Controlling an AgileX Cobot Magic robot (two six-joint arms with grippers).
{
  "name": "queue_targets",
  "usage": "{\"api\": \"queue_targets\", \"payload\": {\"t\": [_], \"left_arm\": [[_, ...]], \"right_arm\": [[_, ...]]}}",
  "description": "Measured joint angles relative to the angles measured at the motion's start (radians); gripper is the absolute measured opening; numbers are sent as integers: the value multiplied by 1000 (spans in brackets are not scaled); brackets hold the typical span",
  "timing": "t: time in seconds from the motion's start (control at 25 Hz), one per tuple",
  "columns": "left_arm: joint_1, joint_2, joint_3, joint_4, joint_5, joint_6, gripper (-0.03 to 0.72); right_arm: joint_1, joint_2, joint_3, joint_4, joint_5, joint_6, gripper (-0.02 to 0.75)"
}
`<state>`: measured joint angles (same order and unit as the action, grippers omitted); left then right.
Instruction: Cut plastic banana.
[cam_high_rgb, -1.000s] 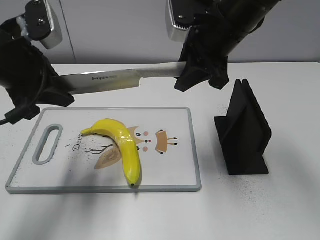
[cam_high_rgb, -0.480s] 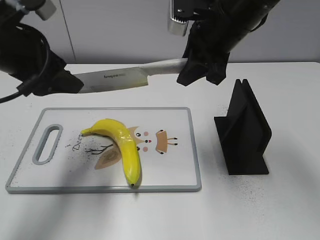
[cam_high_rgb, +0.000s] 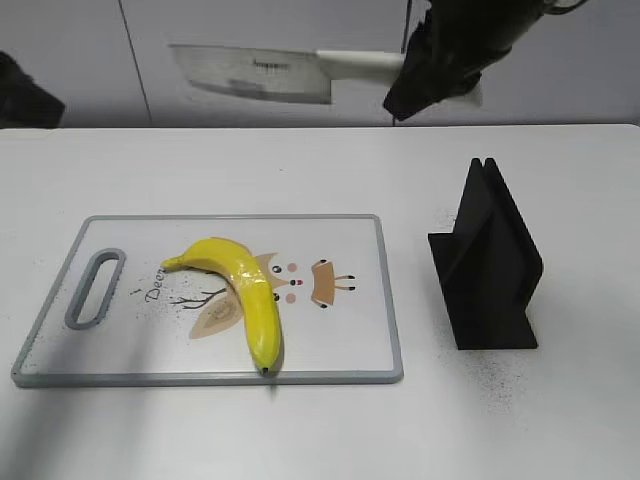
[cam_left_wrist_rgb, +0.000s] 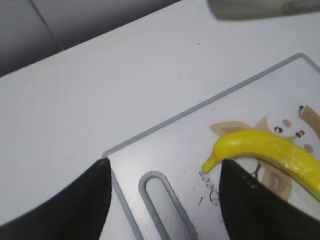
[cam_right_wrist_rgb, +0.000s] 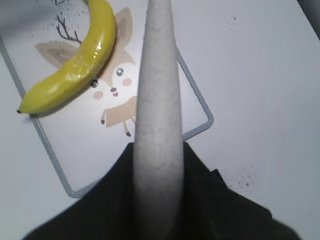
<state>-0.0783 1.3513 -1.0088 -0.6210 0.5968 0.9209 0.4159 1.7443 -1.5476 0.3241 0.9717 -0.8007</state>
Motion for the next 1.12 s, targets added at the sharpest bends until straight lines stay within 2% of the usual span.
{"api": "queue_targets", "payload": {"t": [0.16, 0.28, 0.48, 0.68, 0.8, 1.12], "left_arm": [[94, -34, 0, 27, 144, -56, 614], [126, -46, 0, 38, 236, -85, 596], [127, -56, 0, 74, 257, -149, 587], [127, -56, 0, 205, 257, -261, 585], [127, -56, 0, 236, 260, -314, 585], [127, -56, 0, 247, 317, -339, 585]], "right_arm": [[0, -31, -2, -1, 39, 132, 165], [0, -49, -2, -23, 77, 273, 165], [0, -72, -2, -129, 100, 552, 165], [0, -106, -2, -265, 130, 833, 165], [-1, -128, -2, -305, 159, 910, 165], [-1, -185, 37, -339, 193, 1075, 165]]}}
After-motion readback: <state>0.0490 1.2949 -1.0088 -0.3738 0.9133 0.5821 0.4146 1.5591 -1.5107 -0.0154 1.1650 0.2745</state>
